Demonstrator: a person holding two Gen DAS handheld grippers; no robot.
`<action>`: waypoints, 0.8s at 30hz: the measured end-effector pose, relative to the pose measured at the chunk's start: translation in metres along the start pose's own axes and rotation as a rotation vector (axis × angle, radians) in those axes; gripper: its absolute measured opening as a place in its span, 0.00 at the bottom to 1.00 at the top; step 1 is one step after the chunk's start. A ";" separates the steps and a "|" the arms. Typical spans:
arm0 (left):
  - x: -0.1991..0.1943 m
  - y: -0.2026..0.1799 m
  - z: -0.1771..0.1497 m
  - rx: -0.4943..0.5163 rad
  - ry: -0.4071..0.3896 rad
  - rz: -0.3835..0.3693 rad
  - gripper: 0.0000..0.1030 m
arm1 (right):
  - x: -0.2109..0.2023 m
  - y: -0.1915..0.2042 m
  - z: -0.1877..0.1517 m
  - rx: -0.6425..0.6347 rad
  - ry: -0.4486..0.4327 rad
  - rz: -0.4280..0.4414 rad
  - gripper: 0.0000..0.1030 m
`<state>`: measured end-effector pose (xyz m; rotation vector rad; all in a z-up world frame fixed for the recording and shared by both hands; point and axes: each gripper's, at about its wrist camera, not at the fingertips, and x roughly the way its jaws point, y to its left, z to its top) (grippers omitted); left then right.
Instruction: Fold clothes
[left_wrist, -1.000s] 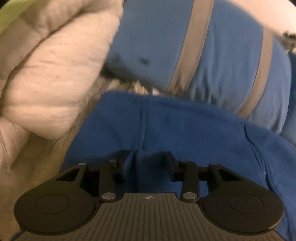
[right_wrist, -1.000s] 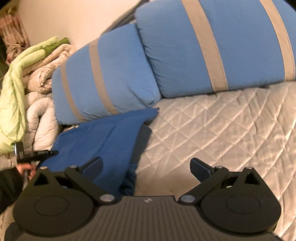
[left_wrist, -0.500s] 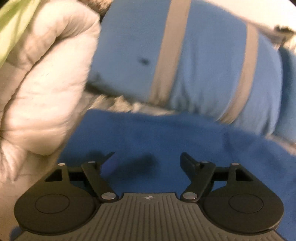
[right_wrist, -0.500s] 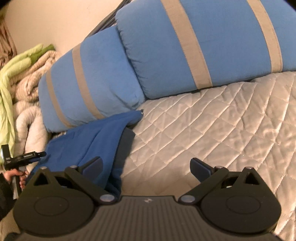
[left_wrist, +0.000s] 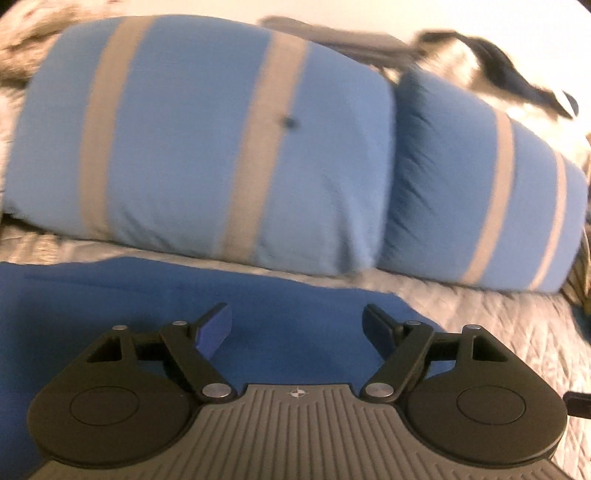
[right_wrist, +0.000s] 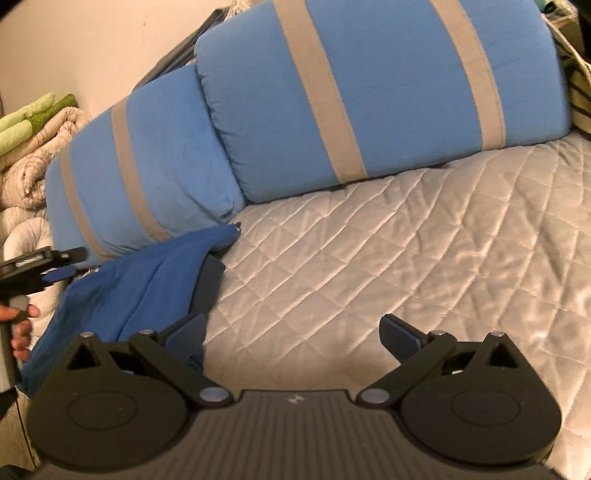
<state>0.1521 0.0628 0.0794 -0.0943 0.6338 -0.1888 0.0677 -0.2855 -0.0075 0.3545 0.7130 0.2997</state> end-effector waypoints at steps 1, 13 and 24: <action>0.006 -0.012 -0.005 0.003 0.009 -0.007 0.76 | -0.002 -0.002 -0.001 0.002 -0.004 -0.005 1.00; 0.085 -0.071 -0.059 0.074 0.048 0.080 0.87 | 0.005 -0.001 0.000 -0.006 0.028 0.013 1.00; 0.068 -0.082 -0.064 0.120 0.039 0.107 0.88 | 0.015 -0.004 -0.001 0.000 0.080 -0.014 1.00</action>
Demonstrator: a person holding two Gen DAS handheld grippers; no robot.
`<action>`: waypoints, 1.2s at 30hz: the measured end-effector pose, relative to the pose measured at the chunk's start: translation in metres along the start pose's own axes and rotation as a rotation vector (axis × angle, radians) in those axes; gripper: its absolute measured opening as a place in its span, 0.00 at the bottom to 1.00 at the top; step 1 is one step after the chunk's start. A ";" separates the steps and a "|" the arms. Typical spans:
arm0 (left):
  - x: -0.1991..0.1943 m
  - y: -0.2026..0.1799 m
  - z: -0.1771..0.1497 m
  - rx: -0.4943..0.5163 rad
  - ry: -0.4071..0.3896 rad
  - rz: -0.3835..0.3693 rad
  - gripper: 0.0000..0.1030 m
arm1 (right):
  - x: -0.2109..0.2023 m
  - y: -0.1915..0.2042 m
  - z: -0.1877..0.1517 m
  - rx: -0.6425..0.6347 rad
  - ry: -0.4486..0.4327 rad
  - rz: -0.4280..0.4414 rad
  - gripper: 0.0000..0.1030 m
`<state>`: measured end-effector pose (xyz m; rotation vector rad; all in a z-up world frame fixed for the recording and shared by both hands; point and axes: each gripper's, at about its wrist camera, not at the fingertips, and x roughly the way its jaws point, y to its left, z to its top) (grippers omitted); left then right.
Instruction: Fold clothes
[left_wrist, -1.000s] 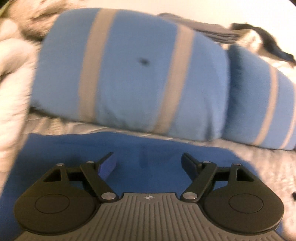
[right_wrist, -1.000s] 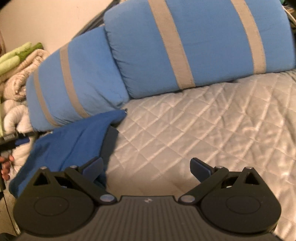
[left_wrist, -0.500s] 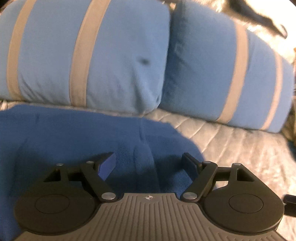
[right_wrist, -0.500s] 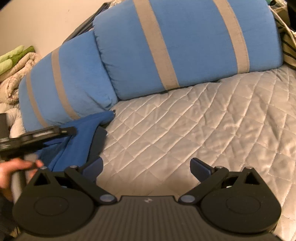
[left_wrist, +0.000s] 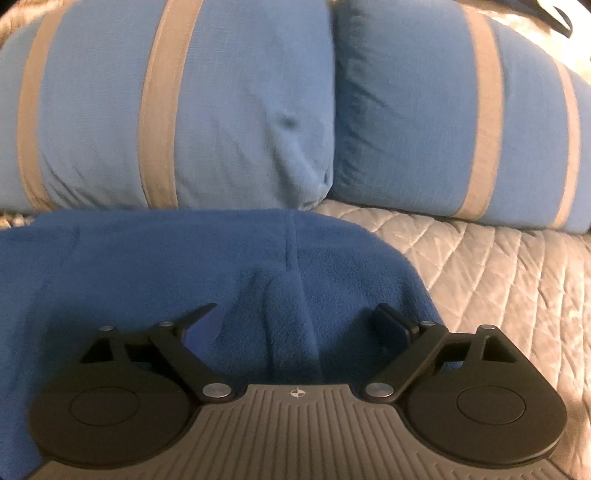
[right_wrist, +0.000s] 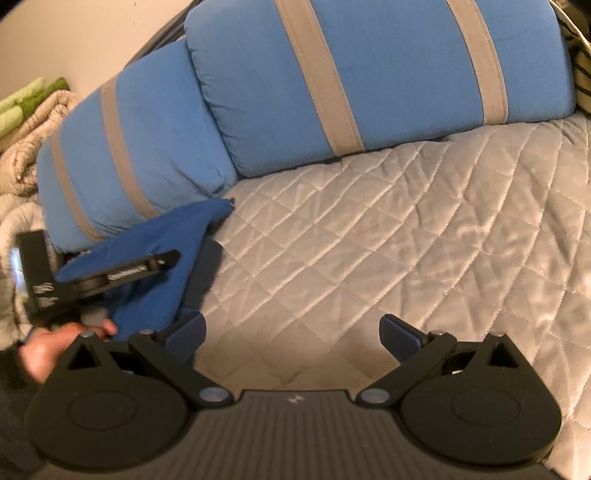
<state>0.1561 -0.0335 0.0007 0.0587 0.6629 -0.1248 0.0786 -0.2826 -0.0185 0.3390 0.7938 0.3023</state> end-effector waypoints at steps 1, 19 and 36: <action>-0.008 -0.002 -0.004 0.011 -0.002 -0.003 0.88 | 0.000 -0.001 0.000 0.000 -0.001 -0.009 1.00; -0.154 -0.047 -0.108 -0.033 -0.034 -0.074 0.89 | -0.018 0.010 -0.010 -0.121 -0.011 -0.078 1.00; -0.092 -0.047 -0.125 -0.008 0.089 0.001 1.00 | -0.020 -0.009 -0.026 -0.159 0.001 -0.220 1.00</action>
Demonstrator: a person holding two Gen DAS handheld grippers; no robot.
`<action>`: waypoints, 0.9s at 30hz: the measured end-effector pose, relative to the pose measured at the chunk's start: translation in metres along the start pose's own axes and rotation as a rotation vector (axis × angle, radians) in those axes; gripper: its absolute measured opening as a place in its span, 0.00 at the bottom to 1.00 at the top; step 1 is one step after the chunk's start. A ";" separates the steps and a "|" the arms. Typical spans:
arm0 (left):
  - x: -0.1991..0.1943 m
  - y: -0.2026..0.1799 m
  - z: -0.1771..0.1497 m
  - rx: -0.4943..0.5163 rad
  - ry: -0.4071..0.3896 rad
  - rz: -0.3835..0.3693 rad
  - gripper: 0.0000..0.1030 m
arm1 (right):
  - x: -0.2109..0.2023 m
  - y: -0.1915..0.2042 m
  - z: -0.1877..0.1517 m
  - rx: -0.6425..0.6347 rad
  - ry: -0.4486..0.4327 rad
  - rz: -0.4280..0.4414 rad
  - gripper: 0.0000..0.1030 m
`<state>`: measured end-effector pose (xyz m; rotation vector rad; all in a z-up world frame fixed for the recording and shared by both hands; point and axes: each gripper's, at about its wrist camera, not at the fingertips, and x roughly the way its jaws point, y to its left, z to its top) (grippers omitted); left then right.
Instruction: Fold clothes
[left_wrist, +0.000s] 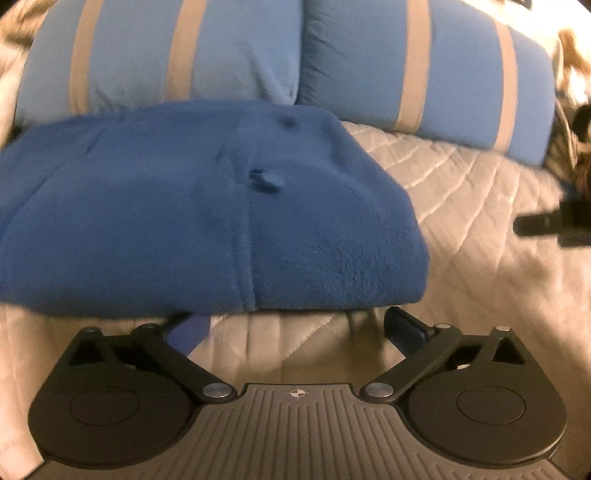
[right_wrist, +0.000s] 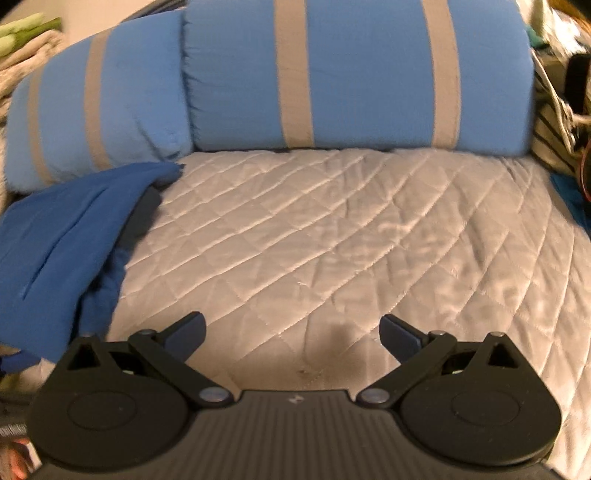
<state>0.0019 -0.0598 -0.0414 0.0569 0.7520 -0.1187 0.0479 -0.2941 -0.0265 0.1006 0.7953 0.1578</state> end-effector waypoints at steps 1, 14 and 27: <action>0.000 -0.004 -0.001 0.011 0.002 0.016 1.00 | 0.004 0.000 -0.001 0.020 0.005 0.001 1.00; -0.006 -0.017 0.000 -0.005 0.049 0.076 1.00 | 0.038 0.029 -0.017 -0.102 0.091 -0.108 1.00; -0.010 -0.014 0.001 -0.007 0.036 0.073 1.00 | 0.040 0.033 -0.021 -0.125 0.034 -0.127 1.00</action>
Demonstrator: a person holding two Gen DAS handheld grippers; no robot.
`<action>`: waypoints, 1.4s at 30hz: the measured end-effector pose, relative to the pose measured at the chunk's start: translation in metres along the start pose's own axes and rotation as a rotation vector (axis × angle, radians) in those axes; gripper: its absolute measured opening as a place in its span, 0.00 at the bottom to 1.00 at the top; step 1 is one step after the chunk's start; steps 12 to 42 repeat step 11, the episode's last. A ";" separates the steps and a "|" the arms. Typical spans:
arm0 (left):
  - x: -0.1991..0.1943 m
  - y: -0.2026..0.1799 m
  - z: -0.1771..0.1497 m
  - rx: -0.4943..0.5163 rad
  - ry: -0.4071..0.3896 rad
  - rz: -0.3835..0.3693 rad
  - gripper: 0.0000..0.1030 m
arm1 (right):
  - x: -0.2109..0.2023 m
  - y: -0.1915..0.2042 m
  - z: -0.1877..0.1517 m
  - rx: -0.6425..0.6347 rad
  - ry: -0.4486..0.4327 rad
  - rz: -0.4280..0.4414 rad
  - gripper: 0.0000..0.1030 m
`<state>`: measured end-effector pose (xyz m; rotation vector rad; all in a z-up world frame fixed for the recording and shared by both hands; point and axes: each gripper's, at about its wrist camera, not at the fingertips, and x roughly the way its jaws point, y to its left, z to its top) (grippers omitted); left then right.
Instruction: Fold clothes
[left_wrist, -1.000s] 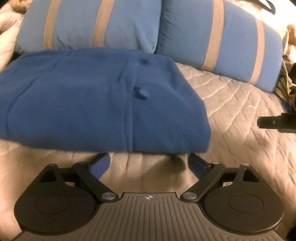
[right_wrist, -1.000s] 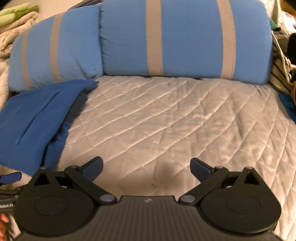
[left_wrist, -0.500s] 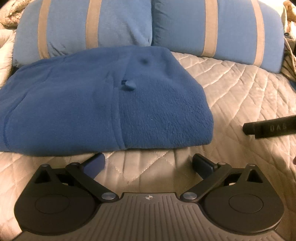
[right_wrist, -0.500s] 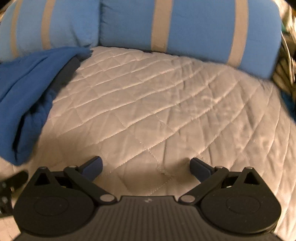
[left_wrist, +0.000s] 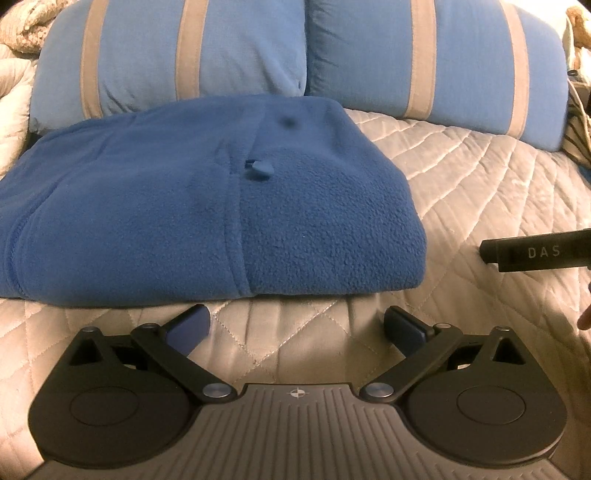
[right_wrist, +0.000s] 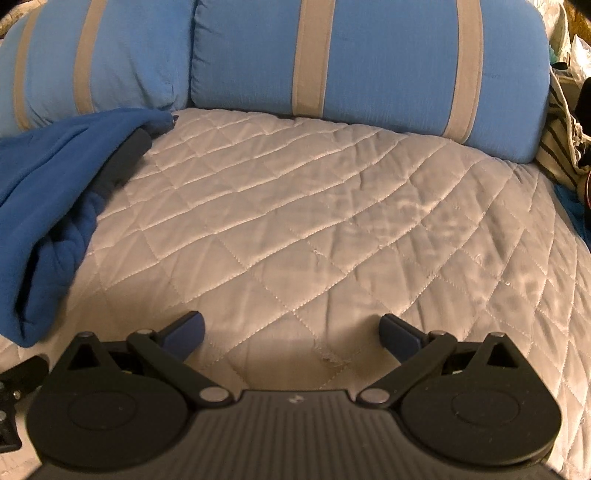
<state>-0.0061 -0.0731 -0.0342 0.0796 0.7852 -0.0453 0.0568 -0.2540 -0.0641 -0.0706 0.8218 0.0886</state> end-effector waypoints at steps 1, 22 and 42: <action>0.000 0.000 0.000 0.000 0.000 0.000 1.00 | -0.001 0.000 0.000 -0.001 -0.002 -0.001 1.00; -0.001 0.000 -0.001 0.004 -0.010 0.004 1.00 | -0.002 -0.002 -0.003 0.004 -0.007 0.004 1.00; -0.001 0.000 -0.001 0.004 -0.010 0.004 1.00 | -0.002 -0.002 -0.003 0.004 -0.007 0.004 1.00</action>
